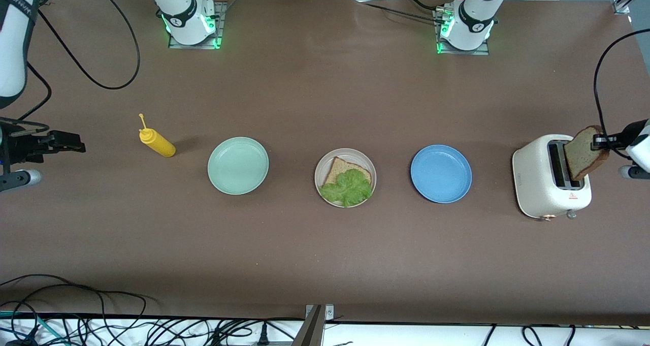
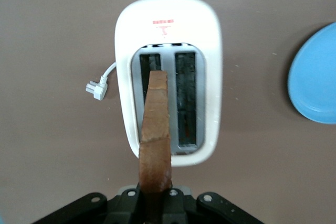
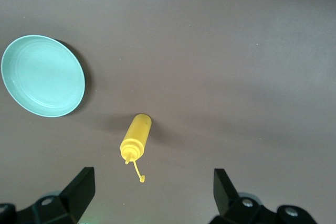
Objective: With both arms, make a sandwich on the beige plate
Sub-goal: 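Lift the bread slice out with the left gripper toward the beige plate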
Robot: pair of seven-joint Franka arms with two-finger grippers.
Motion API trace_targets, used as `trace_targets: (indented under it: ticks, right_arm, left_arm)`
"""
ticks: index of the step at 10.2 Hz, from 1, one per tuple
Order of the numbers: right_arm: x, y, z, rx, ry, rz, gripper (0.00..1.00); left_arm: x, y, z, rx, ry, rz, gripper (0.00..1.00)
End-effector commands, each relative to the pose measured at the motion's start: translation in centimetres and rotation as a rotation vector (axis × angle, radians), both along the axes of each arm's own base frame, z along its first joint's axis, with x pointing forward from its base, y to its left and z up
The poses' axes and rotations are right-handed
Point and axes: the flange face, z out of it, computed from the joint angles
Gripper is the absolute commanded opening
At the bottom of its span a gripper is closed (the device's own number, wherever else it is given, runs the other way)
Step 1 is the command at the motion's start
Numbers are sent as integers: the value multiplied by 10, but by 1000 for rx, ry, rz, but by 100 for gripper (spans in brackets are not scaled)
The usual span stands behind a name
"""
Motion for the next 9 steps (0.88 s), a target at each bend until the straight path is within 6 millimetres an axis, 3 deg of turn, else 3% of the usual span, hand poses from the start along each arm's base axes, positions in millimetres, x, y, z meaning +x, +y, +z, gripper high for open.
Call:
trace_targets:
  ticks: [1, 3, 5, 7, 8, 9]
  right_arm:
    - [-28, -6, 0, 1, -33, -45, 100]
    - [-38, 16, 3, -58, -49, -102, 100]
    - [-44, 30, 5, -74, -51, -135, 100]
    - [-67, 21, 3, -62, -65, -175, 100]
    - [-74, 21, 2, -57, -94, -172, 100]
    - [-74, 22, 3, -56, -94, -166, 100]
  left_arm:
    - [11, -47, 52, 20, -6, -86, 0]
    - [16, -108, 70, -8, -16, -132, 0]
    - [16, -174, 75, -90, -28, -161, 0]
    - [10, -260, 69, -119, -11, -88, 0]
    - [2, -312, 58, -113, 9, -114, 0]
    - [0, -349, 48, -107, 17, -107, 0]
